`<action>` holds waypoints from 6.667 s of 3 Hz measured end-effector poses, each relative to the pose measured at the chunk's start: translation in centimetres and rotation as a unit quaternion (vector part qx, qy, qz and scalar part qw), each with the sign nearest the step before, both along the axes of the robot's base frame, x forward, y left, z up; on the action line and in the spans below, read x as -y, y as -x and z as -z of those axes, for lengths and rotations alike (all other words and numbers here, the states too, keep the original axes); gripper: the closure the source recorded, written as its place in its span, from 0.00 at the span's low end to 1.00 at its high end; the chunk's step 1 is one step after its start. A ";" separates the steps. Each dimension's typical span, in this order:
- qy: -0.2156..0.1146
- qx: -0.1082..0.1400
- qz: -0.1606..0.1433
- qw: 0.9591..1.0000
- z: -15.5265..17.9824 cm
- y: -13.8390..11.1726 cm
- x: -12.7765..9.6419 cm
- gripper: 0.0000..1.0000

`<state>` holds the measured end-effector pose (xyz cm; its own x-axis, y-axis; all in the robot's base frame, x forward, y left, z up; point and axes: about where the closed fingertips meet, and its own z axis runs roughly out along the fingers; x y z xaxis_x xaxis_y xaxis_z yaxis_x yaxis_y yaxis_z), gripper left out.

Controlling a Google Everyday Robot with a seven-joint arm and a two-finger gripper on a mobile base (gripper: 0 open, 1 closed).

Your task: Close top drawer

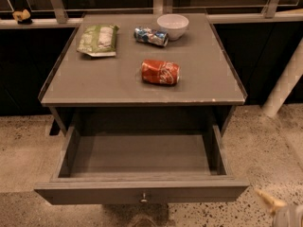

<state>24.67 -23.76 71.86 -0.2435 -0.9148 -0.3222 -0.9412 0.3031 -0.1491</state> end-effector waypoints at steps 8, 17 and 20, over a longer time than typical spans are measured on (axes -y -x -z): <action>0.049 -0.101 -0.053 0.992 8.1 -5.2 -4.2 0.00; 0.012 -0.040 -0.093 0.995 7.8 -10.7 -5.4 0.00; 0.032 0.026 -0.084 0.996 1.9 -9.1 -5.2 0.00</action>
Offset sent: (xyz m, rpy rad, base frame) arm -0.0397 0.0009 -0.0505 0.0428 0.0300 -0.0226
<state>33.74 -18.60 69.91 -0.0693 -0.9603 -0.2701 -0.9683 0.1299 -0.2134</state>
